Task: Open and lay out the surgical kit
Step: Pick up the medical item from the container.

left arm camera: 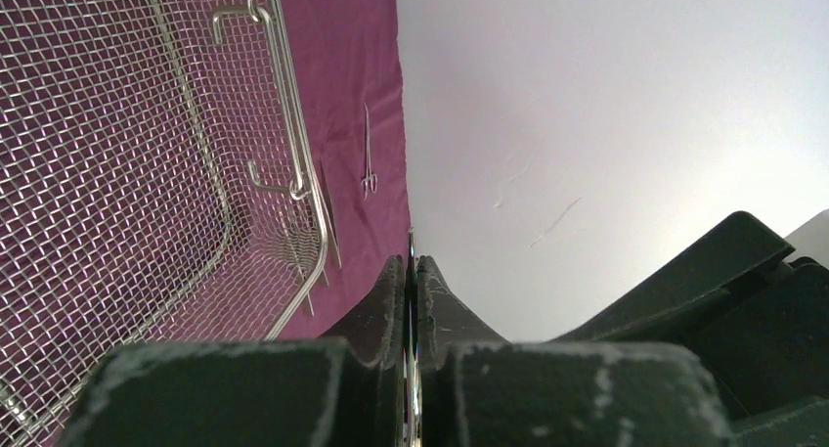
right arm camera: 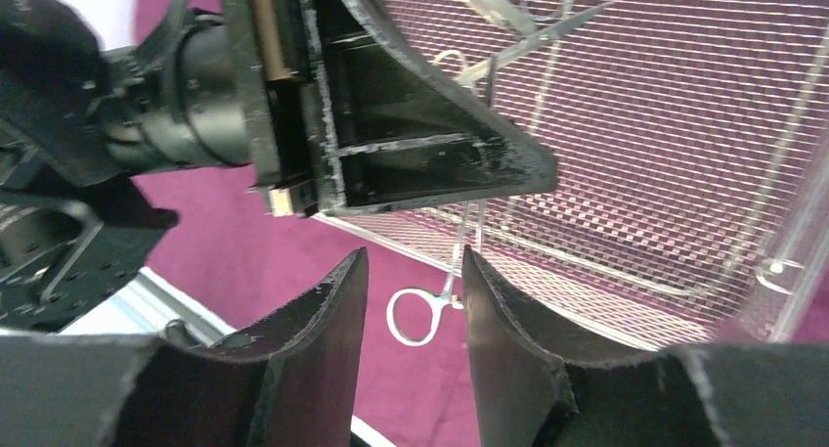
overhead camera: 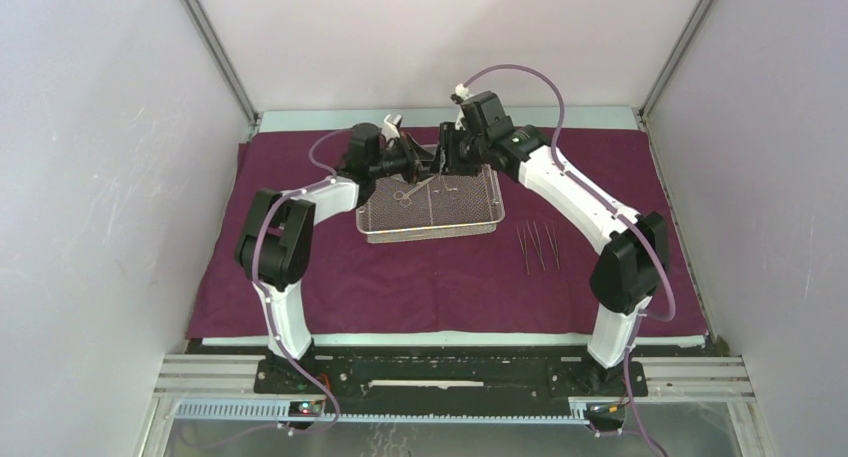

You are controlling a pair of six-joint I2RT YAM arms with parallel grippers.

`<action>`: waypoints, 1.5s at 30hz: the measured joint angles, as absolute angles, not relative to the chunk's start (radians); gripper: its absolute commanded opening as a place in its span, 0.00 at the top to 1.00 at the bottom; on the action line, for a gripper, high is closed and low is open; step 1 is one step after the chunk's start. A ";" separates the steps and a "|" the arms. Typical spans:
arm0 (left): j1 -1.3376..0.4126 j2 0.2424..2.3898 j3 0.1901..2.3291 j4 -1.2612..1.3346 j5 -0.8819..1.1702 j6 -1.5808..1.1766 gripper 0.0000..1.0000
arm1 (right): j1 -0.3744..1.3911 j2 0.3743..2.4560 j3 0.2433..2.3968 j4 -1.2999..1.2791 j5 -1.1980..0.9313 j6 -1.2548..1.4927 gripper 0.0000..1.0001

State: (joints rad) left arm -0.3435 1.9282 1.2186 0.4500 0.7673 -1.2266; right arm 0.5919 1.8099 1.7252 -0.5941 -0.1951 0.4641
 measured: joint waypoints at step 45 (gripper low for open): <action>-0.387 1.908 1.312 0.196 0.682 -1.099 0.48 | 0.648 1.916 1.766 -0.735 0.070 0.334 0.90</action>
